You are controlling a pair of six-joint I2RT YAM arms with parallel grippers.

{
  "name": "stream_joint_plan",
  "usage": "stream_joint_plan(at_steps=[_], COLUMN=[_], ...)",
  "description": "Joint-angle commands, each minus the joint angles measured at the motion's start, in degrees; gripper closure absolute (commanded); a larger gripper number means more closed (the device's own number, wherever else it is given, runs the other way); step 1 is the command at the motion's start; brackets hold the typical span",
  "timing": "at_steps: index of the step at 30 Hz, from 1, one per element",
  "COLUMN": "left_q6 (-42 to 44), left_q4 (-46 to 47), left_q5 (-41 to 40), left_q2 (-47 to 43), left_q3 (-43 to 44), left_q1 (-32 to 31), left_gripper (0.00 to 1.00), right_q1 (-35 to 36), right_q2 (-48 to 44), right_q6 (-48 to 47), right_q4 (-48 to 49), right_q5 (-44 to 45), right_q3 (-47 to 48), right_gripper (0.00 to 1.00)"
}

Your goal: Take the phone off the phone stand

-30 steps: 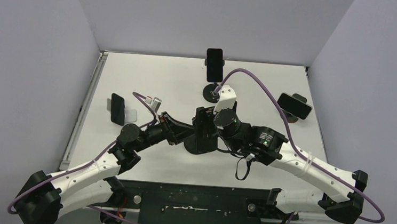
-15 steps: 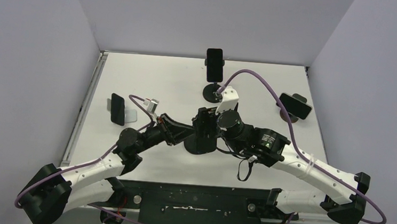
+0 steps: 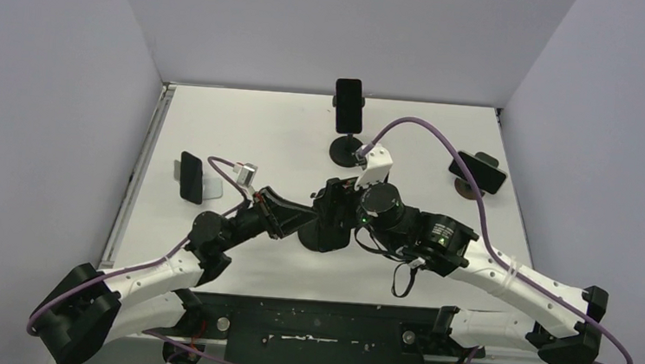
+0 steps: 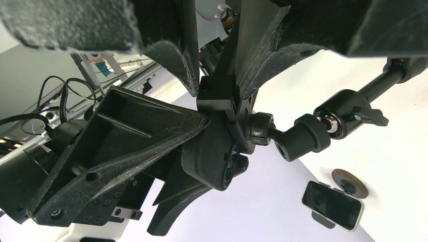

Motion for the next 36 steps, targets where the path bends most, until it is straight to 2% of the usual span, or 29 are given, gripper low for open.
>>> stream_joint_plan(at_steps=[1, 13, 36], left_q6=[-1.5, -1.9, 0.95], left_q4=[1.32, 2.23, -3.37], left_q5=[-0.97, -0.94, -0.45], left_q2=[0.59, 2.01, 2.19], left_q3=[-1.6, -1.91, -1.09], left_q1=[1.26, 1.28, 1.25], left_gripper=[1.0, 1.0, 1.0], right_q1=[-0.24, -0.23, -0.2], right_q2=[-4.05, -5.69, -7.69], right_q6=[0.76, 0.33, -0.68], right_q4=[5.4, 7.88, 13.08], right_q5=[-4.04, -6.0, -12.17], right_q3=[-1.14, -2.5, -0.39], right_gripper=[1.0, 1.0, 1.0])
